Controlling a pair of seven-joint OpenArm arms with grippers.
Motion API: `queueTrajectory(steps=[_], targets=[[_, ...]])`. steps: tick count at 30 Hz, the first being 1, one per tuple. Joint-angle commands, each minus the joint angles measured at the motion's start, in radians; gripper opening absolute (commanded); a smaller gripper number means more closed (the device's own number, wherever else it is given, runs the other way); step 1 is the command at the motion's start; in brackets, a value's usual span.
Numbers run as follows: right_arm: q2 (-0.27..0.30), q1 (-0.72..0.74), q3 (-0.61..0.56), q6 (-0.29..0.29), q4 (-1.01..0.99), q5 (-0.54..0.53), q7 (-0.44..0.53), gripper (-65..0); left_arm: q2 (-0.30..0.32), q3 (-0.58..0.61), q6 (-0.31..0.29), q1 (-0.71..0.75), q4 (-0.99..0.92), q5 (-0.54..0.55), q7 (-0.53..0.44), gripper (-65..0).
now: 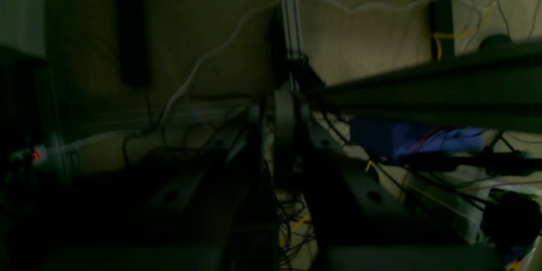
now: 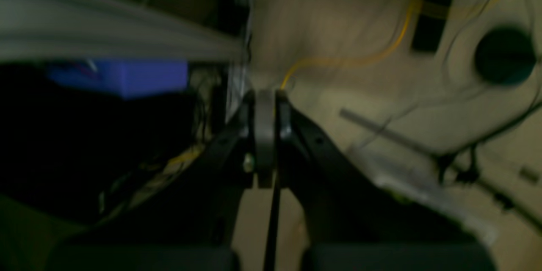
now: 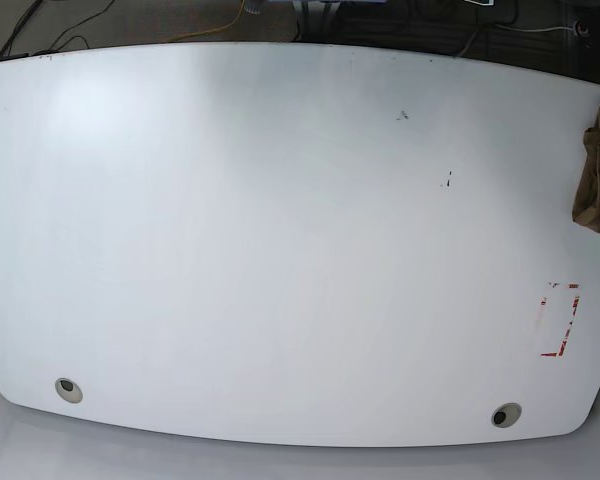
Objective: Layout the t-shirt on the table in an organized manner, then fold the t-shirt properly
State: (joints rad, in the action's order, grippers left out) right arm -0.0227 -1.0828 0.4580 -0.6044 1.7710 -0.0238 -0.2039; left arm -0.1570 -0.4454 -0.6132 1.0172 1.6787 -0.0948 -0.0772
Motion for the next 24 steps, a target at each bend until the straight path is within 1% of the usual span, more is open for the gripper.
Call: queueTrajectory(steps=[1, 7, 10, 13, 18, 21, 24], targets=[[0.004, 0.01, 0.003, -0.005, -0.05, -0.003, 0.017, -65.0, 0.015, 0.021, -0.003, -0.013, -0.047, 0.01, -0.022, -62.9], [0.008, 0.095, 0.003, -0.007, -0.207, 0.003, 0.021, -65.0, 0.049, 0.064, -0.001, -0.08, -0.188, 0.005, -0.022, -62.9], [0.017, 0.138, 0.003, -0.03, -0.277, 0.005, 0.021, -65.0, 0.06, 0.07, 0.002, -0.123, -0.263, -0.038, -0.022, -62.9], [0.031, 0.191, 0.002, -0.05, -0.362, 0.006, 0.021, -65.0, 0.058, 0.07, 0.028, -0.18, -0.365, -0.098, -0.025, -62.9], [0.039, 0.273, 0.002, -0.053, -0.492, 0.006, 0.022, -65.0, 0.063, 0.073, 0.037, -0.262, -0.507, -0.132, -0.026, -62.9], [0.063, 0.327, 0.0, -0.053, -0.57, 0.006, 0.022, -65.0, 0.081, 0.076, 0.037, -0.314, -0.593, -0.162, -0.026, -62.9], [0.077, 0.382, -0.026, -0.05, -0.662, 0.006, 0.022, -65.0, 0.084, 0.076, 0.039, -0.38, -0.691, -0.197, -0.026, -62.9]])
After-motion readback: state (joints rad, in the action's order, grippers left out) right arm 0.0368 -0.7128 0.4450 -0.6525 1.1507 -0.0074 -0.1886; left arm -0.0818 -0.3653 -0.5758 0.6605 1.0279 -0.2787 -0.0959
